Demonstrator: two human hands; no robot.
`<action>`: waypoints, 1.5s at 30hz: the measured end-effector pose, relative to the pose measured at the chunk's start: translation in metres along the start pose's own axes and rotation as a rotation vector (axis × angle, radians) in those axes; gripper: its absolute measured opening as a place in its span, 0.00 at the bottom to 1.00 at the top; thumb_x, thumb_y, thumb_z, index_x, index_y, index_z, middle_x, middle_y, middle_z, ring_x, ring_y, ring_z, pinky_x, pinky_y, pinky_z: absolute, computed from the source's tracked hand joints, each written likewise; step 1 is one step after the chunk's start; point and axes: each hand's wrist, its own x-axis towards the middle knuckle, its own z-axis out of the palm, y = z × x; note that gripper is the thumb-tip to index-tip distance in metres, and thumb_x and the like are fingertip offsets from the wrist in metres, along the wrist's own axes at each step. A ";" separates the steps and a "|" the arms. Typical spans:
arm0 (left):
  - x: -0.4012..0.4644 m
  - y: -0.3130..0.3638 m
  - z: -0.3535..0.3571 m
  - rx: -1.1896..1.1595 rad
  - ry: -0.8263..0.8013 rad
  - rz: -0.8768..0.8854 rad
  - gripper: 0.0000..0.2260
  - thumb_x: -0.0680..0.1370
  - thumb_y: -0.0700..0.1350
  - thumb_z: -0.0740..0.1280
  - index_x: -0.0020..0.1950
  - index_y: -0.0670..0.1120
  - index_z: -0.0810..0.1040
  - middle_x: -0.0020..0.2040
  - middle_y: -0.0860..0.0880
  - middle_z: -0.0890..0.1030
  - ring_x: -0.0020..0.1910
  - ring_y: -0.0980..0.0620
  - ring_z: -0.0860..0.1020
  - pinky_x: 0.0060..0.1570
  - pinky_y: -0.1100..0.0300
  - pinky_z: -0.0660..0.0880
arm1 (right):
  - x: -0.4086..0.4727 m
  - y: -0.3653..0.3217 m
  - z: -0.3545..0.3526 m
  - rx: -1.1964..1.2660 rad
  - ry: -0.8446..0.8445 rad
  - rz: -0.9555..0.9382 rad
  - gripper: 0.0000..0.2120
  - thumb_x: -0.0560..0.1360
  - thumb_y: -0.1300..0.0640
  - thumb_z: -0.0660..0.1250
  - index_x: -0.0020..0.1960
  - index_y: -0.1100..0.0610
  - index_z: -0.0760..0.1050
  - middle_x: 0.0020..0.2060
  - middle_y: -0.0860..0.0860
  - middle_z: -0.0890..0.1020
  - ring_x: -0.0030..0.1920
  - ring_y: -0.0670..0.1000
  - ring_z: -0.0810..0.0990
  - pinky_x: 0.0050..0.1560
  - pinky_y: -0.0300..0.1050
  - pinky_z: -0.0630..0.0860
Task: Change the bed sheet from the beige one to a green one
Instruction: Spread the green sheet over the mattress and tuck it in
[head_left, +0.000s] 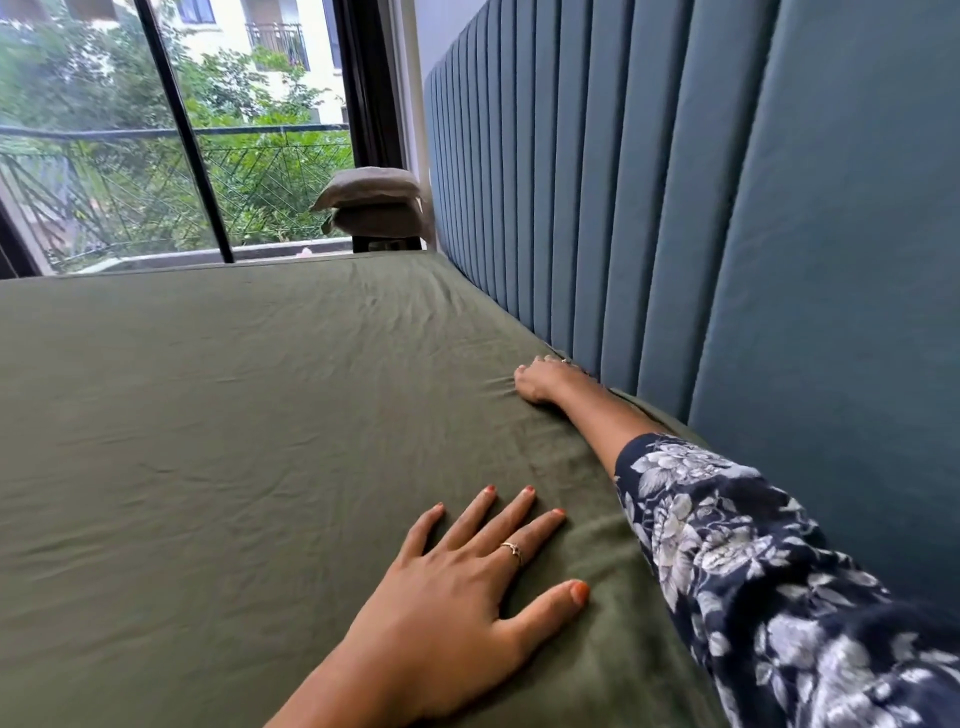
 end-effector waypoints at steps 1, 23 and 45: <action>-0.001 0.000 -0.001 -0.004 0.004 -0.002 0.31 0.67 0.74 0.38 0.71 0.74 0.40 0.72 0.73 0.37 0.71 0.68 0.32 0.74 0.56 0.34 | 0.000 -0.001 0.001 0.004 0.006 0.022 0.28 0.82 0.49 0.42 0.77 0.64 0.48 0.77 0.57 0.50 0.77 0.55 0.51 0.75 0.50 0.49; 0.006 -0.004 0.000 0.001 -0.027 -0.001 0.30 0.73 0.72 0.42 0.74 0.69 0.46 0.76 0.67 0.43 0.75 0.63 0.39 0.75 0.52 0.38 | -0.031 0.030 -0.018 0.252 0.018 0.035 0.23 0.81 0.53 0.51 0.74 0.63 0.62 0.72 0.61 0.65 0.71 0.59 0.66 0.66 0.45 0.64; -0.028 0.052 0.010 0.029 -0.035 0.077 0.28 0.78 0.68 0.47 0.76 0.64 0.48 0.78 0.61 0.48 0.77 0.55 0.45 0.75 0.52 0.43 | -0.166 0.075 -0.003 0.064 0.055 -0.014 0.28 0.82 0.45 0.49 0.77 0.59 0.55 0.75 0.59 0.60 0.74 0.59 0.61 0.73 0.52 0.59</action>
